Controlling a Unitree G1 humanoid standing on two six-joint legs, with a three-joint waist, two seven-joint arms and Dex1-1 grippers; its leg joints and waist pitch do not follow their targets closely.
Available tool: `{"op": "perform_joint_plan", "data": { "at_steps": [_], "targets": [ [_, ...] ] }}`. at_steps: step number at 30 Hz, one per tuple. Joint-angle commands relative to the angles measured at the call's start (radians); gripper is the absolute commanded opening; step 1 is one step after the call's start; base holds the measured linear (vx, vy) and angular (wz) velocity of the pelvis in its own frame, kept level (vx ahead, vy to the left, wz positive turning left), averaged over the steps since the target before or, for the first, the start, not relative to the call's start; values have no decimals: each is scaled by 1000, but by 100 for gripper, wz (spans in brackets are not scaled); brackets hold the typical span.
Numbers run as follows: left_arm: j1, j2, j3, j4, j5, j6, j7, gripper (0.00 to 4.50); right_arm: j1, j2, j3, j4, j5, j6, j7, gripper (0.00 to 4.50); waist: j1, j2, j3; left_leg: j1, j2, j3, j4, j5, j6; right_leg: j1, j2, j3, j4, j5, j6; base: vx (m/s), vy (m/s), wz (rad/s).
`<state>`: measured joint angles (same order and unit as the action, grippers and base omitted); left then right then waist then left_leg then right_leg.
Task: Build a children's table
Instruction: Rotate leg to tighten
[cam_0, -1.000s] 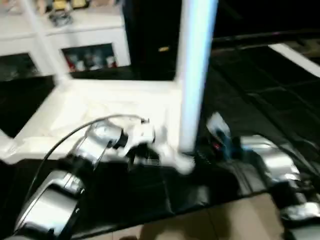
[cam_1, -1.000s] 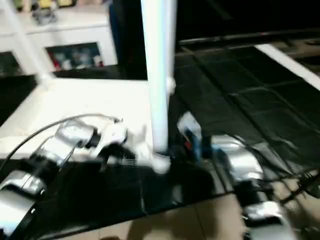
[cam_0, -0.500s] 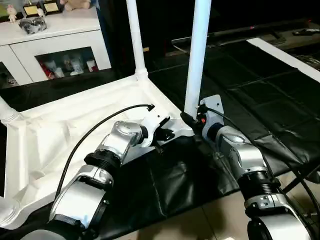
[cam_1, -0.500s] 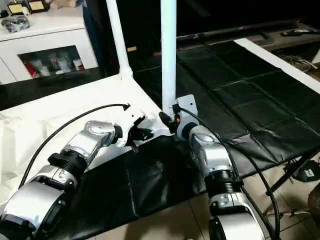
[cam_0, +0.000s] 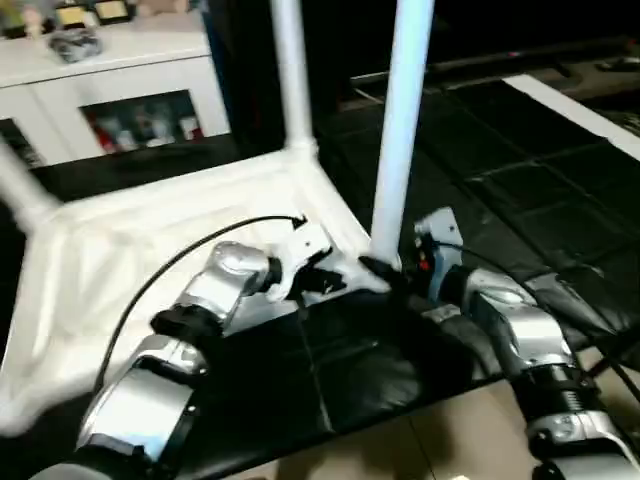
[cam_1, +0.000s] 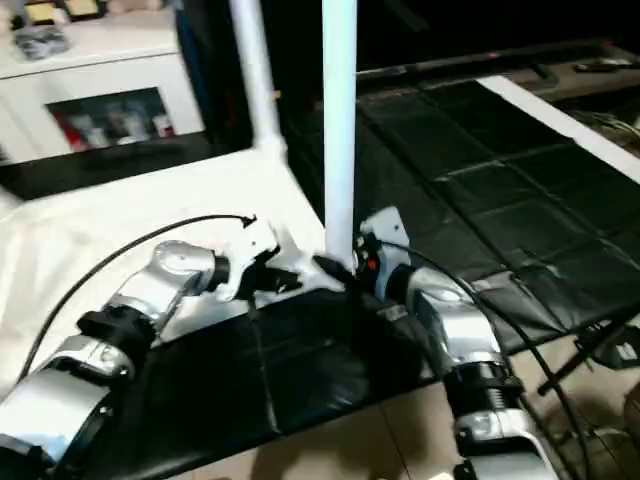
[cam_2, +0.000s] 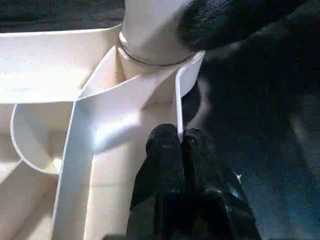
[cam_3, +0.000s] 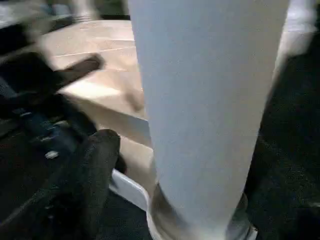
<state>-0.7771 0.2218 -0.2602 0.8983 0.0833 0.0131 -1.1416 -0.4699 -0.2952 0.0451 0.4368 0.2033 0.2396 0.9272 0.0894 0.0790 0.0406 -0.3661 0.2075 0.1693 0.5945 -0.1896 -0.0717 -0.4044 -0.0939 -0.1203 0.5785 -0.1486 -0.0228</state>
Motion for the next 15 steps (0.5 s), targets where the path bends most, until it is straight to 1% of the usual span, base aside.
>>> {"op": "perform_joint_plan", "data": {
  "at_steps": [1,3,4,7,8,9,10,11,12,14,15],
  "targets": [
    [-3,24,-32,-41,0,-76,-106,0,4,-39,21,-40,28,13,118,418,3,-7,-73,5,23,-1,-61,-180,106,65,-55,47,-59,-210,-208,0,0,0],
    [5,46,-53,-50,-6,-115,-183,0,6,-81,44,-47,33,21,195,436,8,-4,-75,7,25,-2,-61,-172,104,65,-56,48,-56,-189,-212,0,0,0],
    [10,56,-62,-57,-10,-126,-220,0,6,-99,55,-50,36,21,232,436,10,-9,-75,4,25,-2,-60,-161,106,66,-56,49,-53,-171,-216,0,0,0],
    [28,86,-88,-84,-18,-149,-320,0,4,-135,71,-64,57,31,322,436,22,-9,-76,7,27,-1,-60,-157,106,63,-59,50,-52,-182,-222,0,0,0],
    [31,91,-93,-89,-18,-153,-336,0,3,-141,73,-68,62,33,339,436,25,-7,-74,7,29,-2,-61,-163,103,62,-60,50,-52,-195,-221,0,0,0],
    [35,100,-99,-95,-19,-163,-357,0,2,-150,78,-74,69,34,364,436,27,-10,-74,9,29,-1,-61,-164,100,62,-59,50,-52,-202,-220,0,0,0],
    [37,104,-102,-98,-19,-170,-369,0,1,-156,81,-77,73,33,378,436,29,-10,-74,9,29,-1,-62,-165,99,61,-60,50,-53,-205,-220,0,0,0],
    [40,111,-106,-103,-23,-175,-389,0,0,-166,90,-80,76,36,404,436,30,-13,-73,9,29,0,-62,-169,96,61,-59,51,-54,-215,-217,0,0,0],
    [43,116,-109,-107,-26,-178,-404,0,-1,-175,98,-83,75,37,423,436,33,-12,-74,10,30,0,-62,-169,94,61,-61,51,-53,-217,-216,0,0,0],
    [44,121,-109,-112,-32,-179,-422,0,-4,-186,118,-84,77,47,461,436,36,-16,-74,9,29,0,-62,-162,94,60,-59,52,-52,-220,-213,0,0,0],
    [44,120,-109,-114,-34,-180,-425,0,-6,-188,126,-82,78,48,475,420,39,-18,-75,9,30,0,-61,-156,94,60,-61,53,-52,-223,-211,0,0,0]
  ]
}}
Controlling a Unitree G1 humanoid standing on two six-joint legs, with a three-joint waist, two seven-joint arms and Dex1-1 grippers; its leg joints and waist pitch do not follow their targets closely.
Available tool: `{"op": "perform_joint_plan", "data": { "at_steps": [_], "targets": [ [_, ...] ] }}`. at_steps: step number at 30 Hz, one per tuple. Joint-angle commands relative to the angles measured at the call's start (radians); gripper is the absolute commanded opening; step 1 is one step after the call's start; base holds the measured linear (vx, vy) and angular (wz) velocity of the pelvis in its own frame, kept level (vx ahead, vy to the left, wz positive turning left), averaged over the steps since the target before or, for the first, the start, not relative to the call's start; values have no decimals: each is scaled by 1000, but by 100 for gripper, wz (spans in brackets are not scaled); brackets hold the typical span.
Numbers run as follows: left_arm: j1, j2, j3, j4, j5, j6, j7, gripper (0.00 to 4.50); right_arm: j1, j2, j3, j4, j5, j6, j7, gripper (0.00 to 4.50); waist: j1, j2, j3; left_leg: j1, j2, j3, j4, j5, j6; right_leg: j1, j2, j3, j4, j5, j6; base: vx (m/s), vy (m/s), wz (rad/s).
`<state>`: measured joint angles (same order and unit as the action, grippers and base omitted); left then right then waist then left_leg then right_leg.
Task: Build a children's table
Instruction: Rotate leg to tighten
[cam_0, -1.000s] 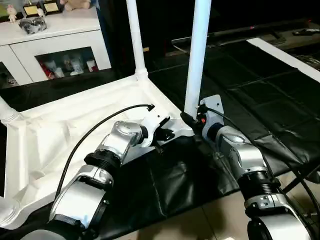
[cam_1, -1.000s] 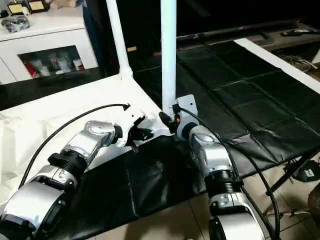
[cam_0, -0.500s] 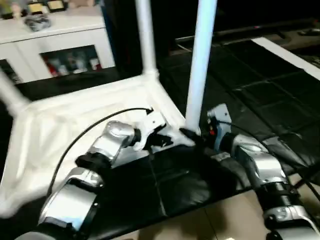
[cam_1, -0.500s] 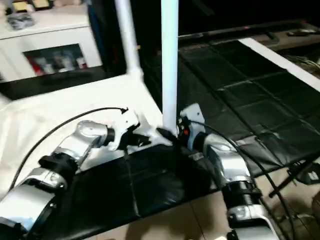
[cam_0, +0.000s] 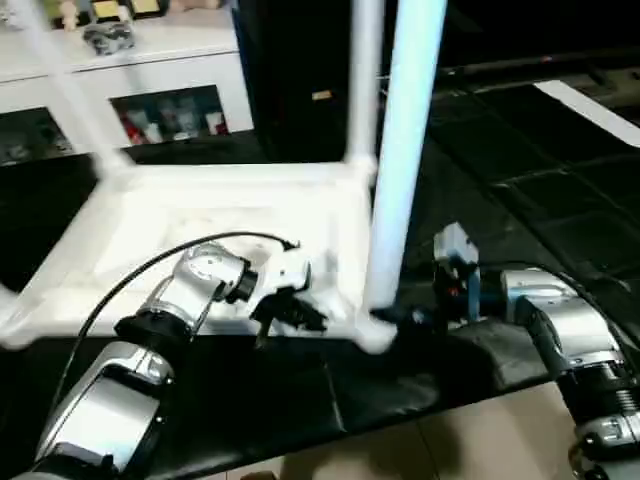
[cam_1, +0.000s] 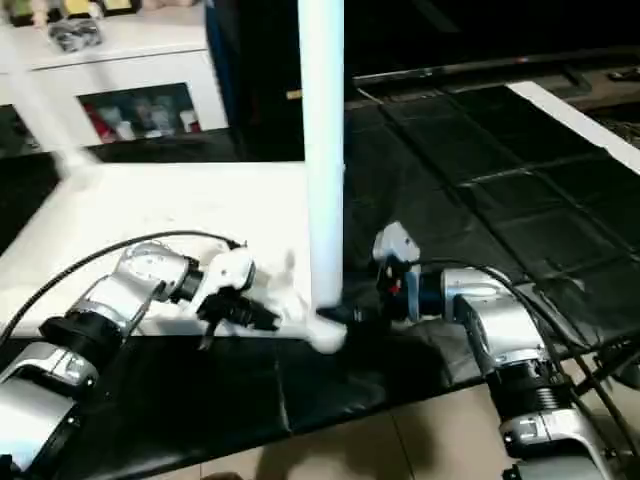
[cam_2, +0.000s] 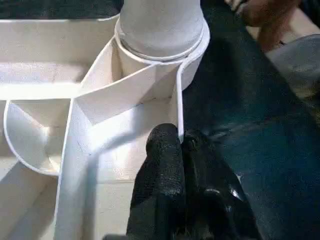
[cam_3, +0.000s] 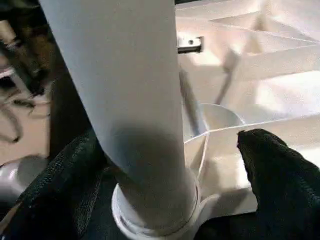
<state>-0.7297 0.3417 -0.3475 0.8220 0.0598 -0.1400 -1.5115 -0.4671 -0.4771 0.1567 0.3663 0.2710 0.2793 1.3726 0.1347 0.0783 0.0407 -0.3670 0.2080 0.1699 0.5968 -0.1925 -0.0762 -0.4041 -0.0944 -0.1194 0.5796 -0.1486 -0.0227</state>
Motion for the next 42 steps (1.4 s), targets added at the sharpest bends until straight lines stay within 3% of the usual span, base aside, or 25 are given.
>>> {"op": "perform_joint_plan", "data": {
  "at_steps": [1,12,13,27,28,29,30,32,33,35,36,37,38,39,40,41,42],
  "targets": [
    [-3,-1,-23,-39,-11,-30,-56,0,-11,-6,20,-8,10,9,38,420,-5,-16,-74,10,29,0,-63,-153,99,59,-60,52,-53,-228,-211,0,0,0],
    [6,7,-32,-62,-9,-39,-69,0,-37,12,65,16,4,2,94,339,6,-25,-75,8,30,0,-62,-121,100,56,-62,52,-51,-246,-195,0,0,0],
    [4,9,-27,-56,-6,-41,-54,0,-37,13,70,17,3,5,105,326,6,-31,-74,7,29,1,-63,-124,100,57,-62,52,-53,-254,-191,0,0,0],
    [1,-2,-17,-37,17,-10,27,0,-20,24,84,-3,13,26,116,216,8,-29,-73,9,29,0,-63,-134,87,55,-62,51,-56,-283,-179,0,0,0],
    [-1,-12,-10,-30,19,11,56,0,-11,33,79,-17,20,36,96,213,8,-18,-73,11,29,0,-63,-139,84,53,-61,52,-56,-285,-179,0,0,0],
    [-1,-12,-10,-29,19,12,57,0,-10,34,79,-18,20,37,95,212,7,-23,-71,12,30,1,-64,-147,81,53,-60,53,-60,-287,-180,0,0,0],
    [-4,-24,-1,-24,17,31,86,0,-2,45,76,-29,21,51,66,210,7,-20,-71,13,29,0,-64,-153,78,53,-60,52,-60,-292,-180,0,0,0],
    [-9,-54,18,-14,14,68,158,0,18,77,74,-46,-5,71,-36,210,3,-26,-69,9,28,0,-66,-158,65,56,-60,52,-61,-313,-172,0,0,0],
    [-19,-87,35,-7,15,92,235,0,32,125,66,-46,-43,64,-161,209,1,-25,-66,11,26,-1,-68,-175,53,53,-61,50,-66,-359,-155,0,0,0],
    [-26,-105,44,-3,13,113,275,0,31,157,54,-36,-56,69,-234,208,-6,-28,-64,12,19,-2,-70,-197,37,55,-62,47,-76,-434,-125,0,0,0],
    [-39,-141,58,6,10,156,345,0,20,216,29,-12,-71,101,-357,206,-9,-27,-63,11,17,-2,-70,-195,32,56,-61,47,-76,-446,-117,0,0,0],
    [-45,-156,64,10,10,173,372,0,16,239,20,-3,-76,115,-404,205,-21,-26,-57,9,14,-3,-73,-215,21,55,-59,43,-82,-484,-103,0,0,0],
    [-46,-158,65,11,10,175,377,0,15,243,19,-2,-77,117,-412,204,-31,-28,-56,16,8,-4,-72,-240,16,53,-59,38,-94,-541,-78,0,0,0],
    [-70,-202,85,34,9,226,473,0,-3,310,-1,23,-102,153,-552,203,-40,-27,-55,18,8,-5,-73,-245,16,51,-59,38,-96,-551,-75,0,0,0],
    [-72,-205,86,35,8,228,478,0,-4,313,-1,24,-104,154,-559,202,-46,-25,-55,18,7,-6,-73,-249,14,50,-57,36,-97,-554,-74,0,0,0],
    [-95,-237,105,52,4,272,548,0,-27,367,-14,46,-133,166,-679,202,-57,-28,-56,15,6,-8,-74,-256,14,55,-55,33,-98,-552,-69,0,0,0],
    [-95,-237,105,52,4,272,548,0,-27,367,-14,46,-133,166,-679,202,-62,-21,-57,17,5,-9,-74,-257,14,52,-56,32,-101,-546,-71,0,0,0]
  ]
}}
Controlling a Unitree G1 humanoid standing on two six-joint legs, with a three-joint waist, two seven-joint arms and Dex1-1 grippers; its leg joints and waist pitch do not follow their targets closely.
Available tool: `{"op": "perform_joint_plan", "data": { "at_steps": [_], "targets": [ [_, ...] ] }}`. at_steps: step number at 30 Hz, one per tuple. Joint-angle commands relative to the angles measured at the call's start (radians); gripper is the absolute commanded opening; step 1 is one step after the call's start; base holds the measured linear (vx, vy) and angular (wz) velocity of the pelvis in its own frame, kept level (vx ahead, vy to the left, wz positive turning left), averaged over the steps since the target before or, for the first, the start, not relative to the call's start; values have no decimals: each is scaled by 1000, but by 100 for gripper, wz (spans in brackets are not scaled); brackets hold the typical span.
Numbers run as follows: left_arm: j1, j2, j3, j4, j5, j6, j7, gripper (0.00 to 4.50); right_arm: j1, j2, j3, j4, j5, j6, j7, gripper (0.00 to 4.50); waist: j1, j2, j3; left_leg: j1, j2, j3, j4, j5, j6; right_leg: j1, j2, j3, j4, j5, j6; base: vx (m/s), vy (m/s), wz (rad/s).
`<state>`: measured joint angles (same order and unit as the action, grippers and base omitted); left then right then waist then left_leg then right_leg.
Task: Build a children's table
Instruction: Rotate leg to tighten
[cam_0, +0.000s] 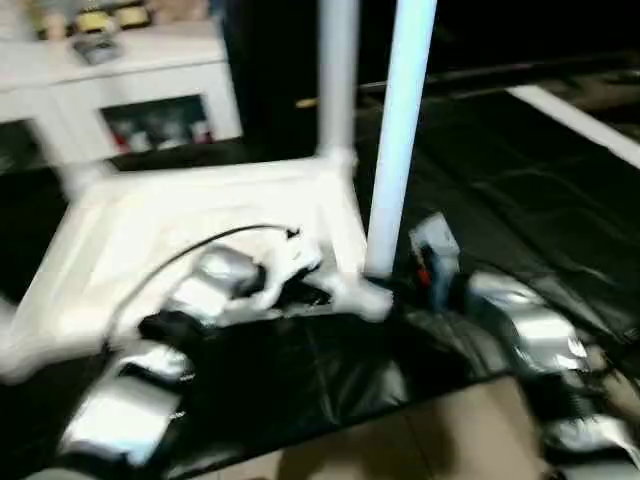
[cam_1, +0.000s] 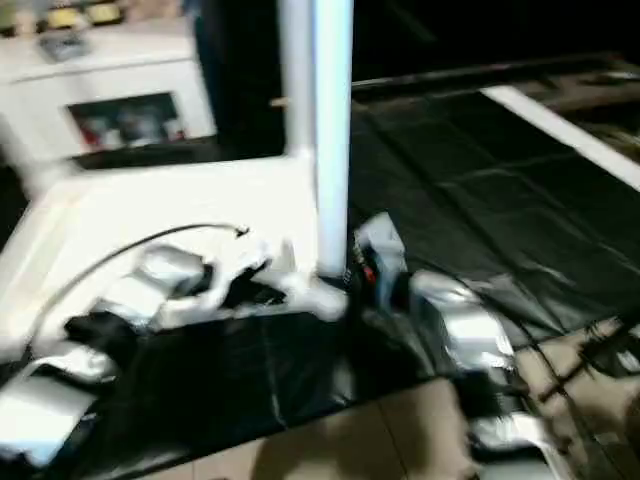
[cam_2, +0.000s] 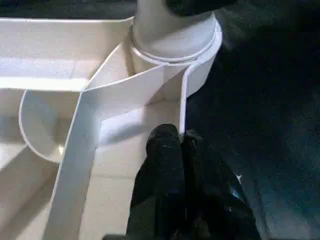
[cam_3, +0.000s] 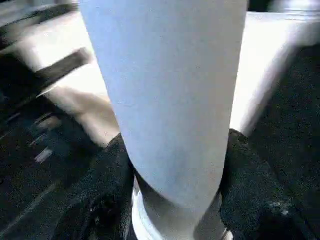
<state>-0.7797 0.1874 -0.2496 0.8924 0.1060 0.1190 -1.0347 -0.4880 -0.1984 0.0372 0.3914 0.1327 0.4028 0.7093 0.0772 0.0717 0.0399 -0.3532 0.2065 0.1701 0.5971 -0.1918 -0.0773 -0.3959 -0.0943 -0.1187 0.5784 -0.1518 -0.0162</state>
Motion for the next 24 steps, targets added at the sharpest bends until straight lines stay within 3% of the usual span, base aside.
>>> {"op": "perform_joint_plan", "data": {
  "at_steps": [1,3,6,7,9,11,14,15,19,24],
  "targets": [
    [-67,-108,28,-4,-47,40,132,0,-43,139,82,64,-5,43,-121,202,-9,-16,-57,3,6,-9,-74,-262,18,45,-56,30,-101,-539,-77,0,0,0],
    [-78,-121,43,3,-51,54,160,0,-65,167,69,92,-8,35,-165,202,-24,-15,-56,6,2,-8,-72,-277,26,41,-54,29,-104,-534,-84,0,0,0],
    [-88,-123,55,3,-48,58,181,0,-87,193,68,114,-13,-8,-170,202,-22,-16,-61,-2,6,-8,-73,-242,48,47,-55,36,-96,-464,-99,0,0,0],
    [-88,-119,57,0,-46,57,179,0,-85,194,71,109,-14,-21,-157,255,-21,-16,-62,-3,7,-8,-74,-232,52,48,-55,37,-93,-442,-106,0,0,0],
    [-84,-112,56,-6,-42,50,169,0,-79,192,70,102,-7,-32,-130,268,-18,-19,-65,-6,10,-7,-73,-200,62,51,-56,42,-82,-370,-132,0,0,0],
    [-71,-96,48,-21,-36,37,145,0,-56,178,64,81,0,-37,-98,289,-15,-15,-67,-7,12,-6,-71,-168,75,53,-57,45,-72,-302,-163,0,0,0],
    [-55,-78,42,-35,-35,29,111,0,-30,148,69,61,2,-48,-63,318,-14,-17,-72,-12,12,-5,-68,-119,92,59,-57,47,-60,-215,-189,0,0,0],
    [-43,-65,38,-42,-37,21,81,0,-8,115,68,40,13,-51,-20,337,-12,-12,-72,-10,14,-3,-66,-125,102,59,-56,45,-64,-214,-193,0,0,0],
    [-22,-33,22,-51,-36,-19,5,0,33,20,62,-8,39,-64,97,366,-3,-12,-72,-14,18,-2,-64,-112,121,59,-56,46,-58,-183,-208,0,0,0],
    [-15,14,-4,-47,-25,-71,-102,0,46,-105,29,-41,78,-69,265,411,12,-14,-70,-9,21,1,-64,-153,114,57,-57,47,-64,-243,-196,0,0,0]
  ]
}}
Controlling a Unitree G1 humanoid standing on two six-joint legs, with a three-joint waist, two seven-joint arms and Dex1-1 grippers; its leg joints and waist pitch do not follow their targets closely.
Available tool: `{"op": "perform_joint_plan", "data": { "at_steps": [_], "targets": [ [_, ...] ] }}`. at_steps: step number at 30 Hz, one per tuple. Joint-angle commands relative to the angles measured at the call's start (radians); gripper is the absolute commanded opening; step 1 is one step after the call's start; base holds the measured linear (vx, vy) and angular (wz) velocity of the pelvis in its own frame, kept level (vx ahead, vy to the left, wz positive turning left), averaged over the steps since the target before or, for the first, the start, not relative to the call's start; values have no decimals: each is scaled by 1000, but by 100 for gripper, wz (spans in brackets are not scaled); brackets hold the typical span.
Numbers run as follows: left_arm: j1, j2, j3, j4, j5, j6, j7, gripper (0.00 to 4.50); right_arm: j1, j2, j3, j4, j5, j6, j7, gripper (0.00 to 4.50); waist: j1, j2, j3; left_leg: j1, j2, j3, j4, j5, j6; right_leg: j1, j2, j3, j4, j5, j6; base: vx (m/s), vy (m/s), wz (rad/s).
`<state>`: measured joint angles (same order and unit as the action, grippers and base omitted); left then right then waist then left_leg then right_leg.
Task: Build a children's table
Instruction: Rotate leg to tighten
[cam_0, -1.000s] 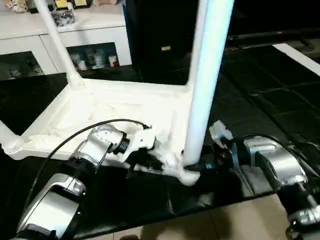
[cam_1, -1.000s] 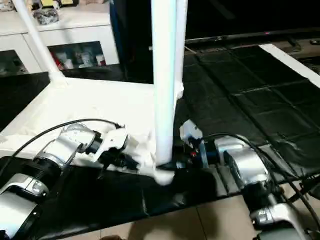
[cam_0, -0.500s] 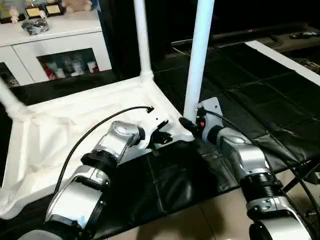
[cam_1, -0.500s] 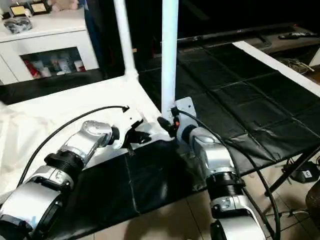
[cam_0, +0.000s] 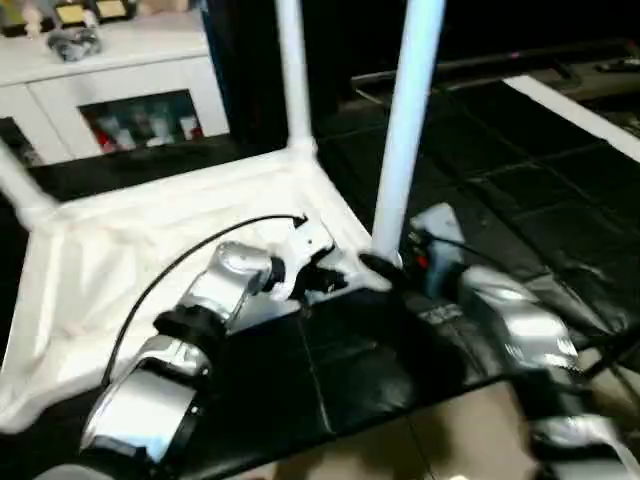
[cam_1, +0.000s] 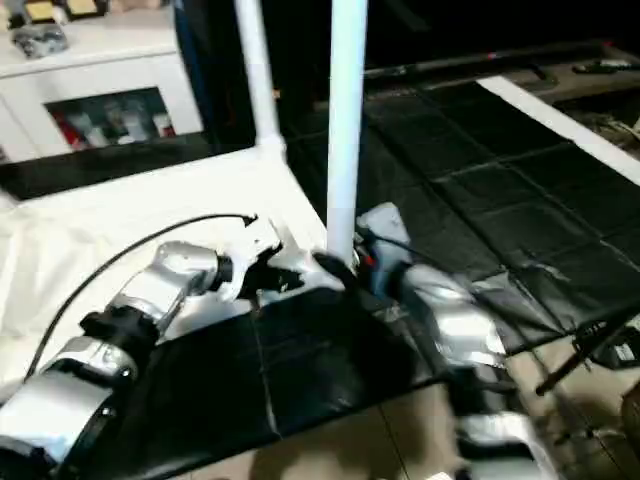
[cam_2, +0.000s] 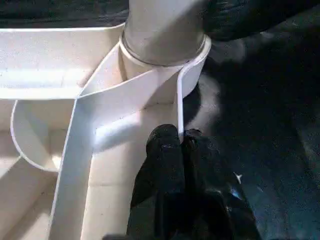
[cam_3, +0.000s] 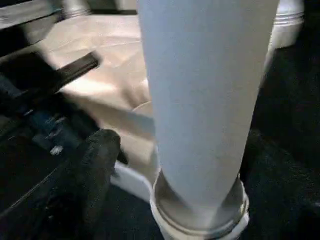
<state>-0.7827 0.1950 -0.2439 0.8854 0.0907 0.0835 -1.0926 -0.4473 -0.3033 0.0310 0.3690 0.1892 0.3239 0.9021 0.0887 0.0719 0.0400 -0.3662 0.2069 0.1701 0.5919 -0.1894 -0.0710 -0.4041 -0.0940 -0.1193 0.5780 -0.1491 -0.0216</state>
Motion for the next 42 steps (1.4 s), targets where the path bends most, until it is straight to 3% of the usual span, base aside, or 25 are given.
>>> {"op": "perform_joint_plan", "data": {
  "at_steps": [1,4,5,8,10,17,19,21,27,42],
  "targets": [
    [-6,32,-26,-49,-6,-66,-106,0,-1,-50,27,-19,35,12,138,428,7,-17,-71,2,19,0,-59,-148,105,67,-58,47,-64,-252,-184,0,0,0],
    [1,52,-35,-60,-14,-90,-166,0,-8,-81,29,-12,41,8,186,447,10,-15,-72,2,22,0,-58,-144,107,65,-59,47,-62,-243,-188,0,0,0],
    [4,69,-41,-69,-22,-107,-213,0,-17,-111,46,2,36,5,242,447,13,-8,-72,2,22,-2,-58,-139,106,63,-58,46,-58,-229,-195,0,0,0],
    [8,85,-46,-79,-35,-113,-268,0,-26,-144,71,12,39,-1,317,447,18,-8,-75,4,25,-1,-56,-138,106,63,-56,47,-52,-181,-217,0,0,0],
    [11,106,-67,-85,-33,-139,-329,0,-34,-172,95,7,52,13,393,447,25,-19,-75,4,25,0,-56,-138,114,63,-56,47,-51,-176,-223,0,0,0],
    [33,152,-100,-128,-44,-188,-451,0,-45,-182,139,-10,62,-16,489,447,45,-15,-74,9,32,-1,-59,-142,95,57,-62,52,-48,-208,-217,0,0,0],
    [41,158,-106,-139,-45,-193,-467,0,-48,-170,147,6,57,-49,498,421,50,-19,-74,11,33,1,-59,-143,89,55,-62,53,-49,-209,-217,0,0,0],
    [48,160,-109,-145,-46,-196,-476,0,-50,-161,157,16,61,-61,518,410,52,-17,-75,9,33,0,-59,-145,86,56,-63,52,-46,-207,-217,0,0,0],
    [61,163,-114,-166,-51,-199,-495,0,-59,-145,177,32,69,-65,551,365,52,-14,-74,7,31,-1,-60,-151,81,57,-63,52,-48,-218,-211,0,0,0],
    [67,167,-112,-167,-41,-206,-471,0,-68,-123,194,46,75,-64,590,245,53,-19,-76,7,30,0,-57,-122,90,57,-61,52,-45,-212,-211,0,0,0]
  ]
}}
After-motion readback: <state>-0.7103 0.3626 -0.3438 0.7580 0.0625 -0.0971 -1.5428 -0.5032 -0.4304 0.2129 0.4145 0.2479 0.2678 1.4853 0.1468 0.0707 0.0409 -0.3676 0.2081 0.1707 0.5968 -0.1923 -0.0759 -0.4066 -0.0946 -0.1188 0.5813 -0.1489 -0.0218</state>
